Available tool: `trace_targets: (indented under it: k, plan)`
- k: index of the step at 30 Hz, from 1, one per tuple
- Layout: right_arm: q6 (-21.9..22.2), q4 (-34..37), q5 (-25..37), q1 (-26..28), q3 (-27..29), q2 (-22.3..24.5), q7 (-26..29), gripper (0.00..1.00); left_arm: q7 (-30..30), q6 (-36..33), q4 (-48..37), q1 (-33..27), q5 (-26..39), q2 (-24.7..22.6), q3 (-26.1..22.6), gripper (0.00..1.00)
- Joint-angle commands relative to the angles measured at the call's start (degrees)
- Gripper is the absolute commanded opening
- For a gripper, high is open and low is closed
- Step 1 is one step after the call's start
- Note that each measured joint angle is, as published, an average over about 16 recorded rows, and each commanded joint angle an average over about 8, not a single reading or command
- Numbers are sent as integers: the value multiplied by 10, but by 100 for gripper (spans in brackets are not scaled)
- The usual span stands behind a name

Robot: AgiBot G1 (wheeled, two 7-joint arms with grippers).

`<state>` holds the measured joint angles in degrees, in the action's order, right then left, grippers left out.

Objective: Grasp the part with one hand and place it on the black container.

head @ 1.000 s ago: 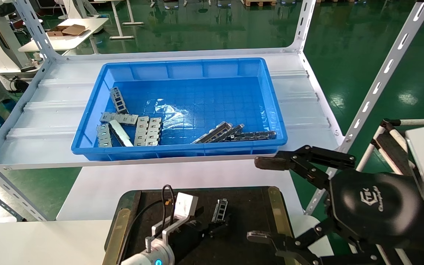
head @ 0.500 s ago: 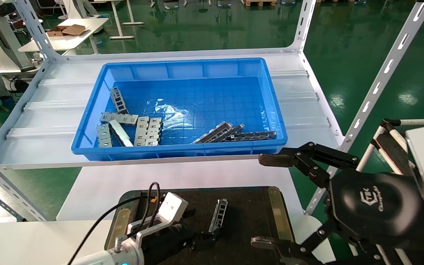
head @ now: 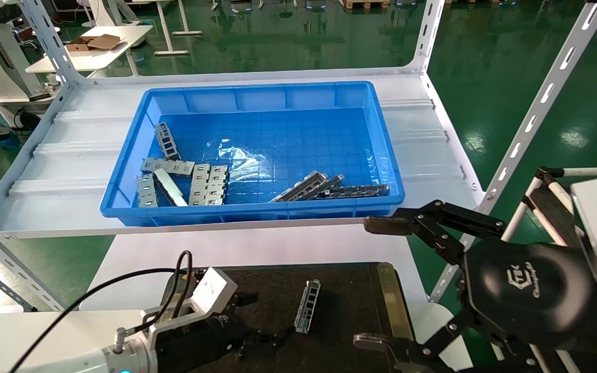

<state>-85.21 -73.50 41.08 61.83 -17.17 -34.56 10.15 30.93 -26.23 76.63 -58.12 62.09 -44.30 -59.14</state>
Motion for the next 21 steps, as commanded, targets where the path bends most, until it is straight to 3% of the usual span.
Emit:
trace_targets:
  k: [1, 10, 17, 21]
  plan:
    - [0, 0, 0, 0, 0, 0, 0, 100, -20, -27, 1, 2, -19, 9, 15, 100]
    - [0, 0, 0, 0, 0, 0, 0, 100, -164, -180, -16, 29, -129, 33, 86, 100]
    - [0, 0, 0, 0, -1, 0, 0, 100, -289, -306, -78, 56, -222, 26, 142, 100]
    - [0, 0, 0, 0, -1, 0, 0, 100, -320, -340, -108, 60, -240, 20, 152, 100]
